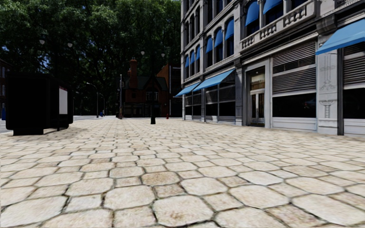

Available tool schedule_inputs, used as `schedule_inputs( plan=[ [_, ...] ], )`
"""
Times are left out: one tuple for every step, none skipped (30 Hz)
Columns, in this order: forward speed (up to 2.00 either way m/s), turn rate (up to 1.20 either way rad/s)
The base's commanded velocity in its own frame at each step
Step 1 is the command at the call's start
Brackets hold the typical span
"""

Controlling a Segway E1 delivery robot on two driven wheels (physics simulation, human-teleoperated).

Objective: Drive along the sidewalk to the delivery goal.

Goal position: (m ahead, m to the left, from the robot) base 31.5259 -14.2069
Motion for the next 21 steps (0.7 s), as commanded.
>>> schedule_inputs(
  plan=[
    [2.0,0.0],
    [2.0,0.0],
    [2.0,0.0],
    [2.0,0.0],
    [2.0,0.0],
    [2.0,0.0],
    [2.0,0.0],
    [2.0,0.0],
    [2.0,0.0],
    [2.0,0.0],
    [2.0,0.0],
    [2.0,0.0],
    [2.0,0.0],
    [2.0,0.0],
    [2.0,0.0],
    [2.0,0.0],
    [2.0,0.0],
    [2.0,0.0],
    [2.0,0.0],
    [2.0,0.0],
    [2.0,0.0]
  ],
)
